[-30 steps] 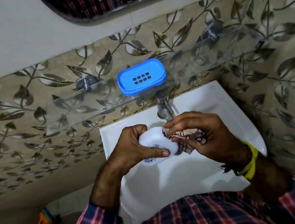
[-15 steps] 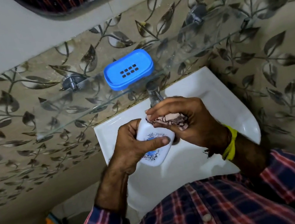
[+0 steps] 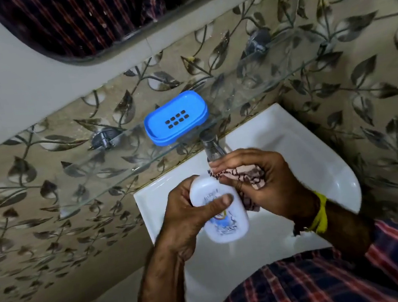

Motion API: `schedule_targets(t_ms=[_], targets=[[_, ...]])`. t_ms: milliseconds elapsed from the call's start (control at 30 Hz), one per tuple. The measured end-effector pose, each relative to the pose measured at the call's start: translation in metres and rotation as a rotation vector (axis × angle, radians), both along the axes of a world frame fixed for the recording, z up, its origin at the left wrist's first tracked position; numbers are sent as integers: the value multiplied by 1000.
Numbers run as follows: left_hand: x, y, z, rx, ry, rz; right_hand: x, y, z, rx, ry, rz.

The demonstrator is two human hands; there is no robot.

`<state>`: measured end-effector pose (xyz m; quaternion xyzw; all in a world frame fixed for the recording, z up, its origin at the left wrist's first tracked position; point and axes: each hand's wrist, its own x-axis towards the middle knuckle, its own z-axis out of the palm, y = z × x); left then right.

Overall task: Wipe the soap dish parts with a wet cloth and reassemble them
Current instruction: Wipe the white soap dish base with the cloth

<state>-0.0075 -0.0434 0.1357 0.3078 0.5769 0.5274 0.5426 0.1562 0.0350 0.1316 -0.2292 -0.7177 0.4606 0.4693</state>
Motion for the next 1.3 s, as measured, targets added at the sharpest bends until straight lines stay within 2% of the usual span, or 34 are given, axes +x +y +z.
schedule_targets(t_ms=[100,267,433,600,733,900,1000,1133,1300], targets=[[-1,-1,1,-31,-3,-27,-8,-3,0,-14,7,27],[-14,2,1,71,-189,188,0,-10,-8,-100,62,-3],[0,3,2,32,-232,142,-4,-5,0,-59,28,-71],[-3,11,-1,93,-350,304,1,-6,-6,-20,-9,-36],[10,4,-3,21,-379,322,1,-7,-6,-10,-22,-52],[-4,16,8,148,-430,416,-9,0,3,-15,17,-47],[-11,13,14,183,-411,488,-2,-13,-7,-39,25,-88],[0,11,11,156,-559,508,-3,-21,-9,-56,58,-135],[21,13,10,151,-637,492,-14,-16,-3,-223,190,-186]])
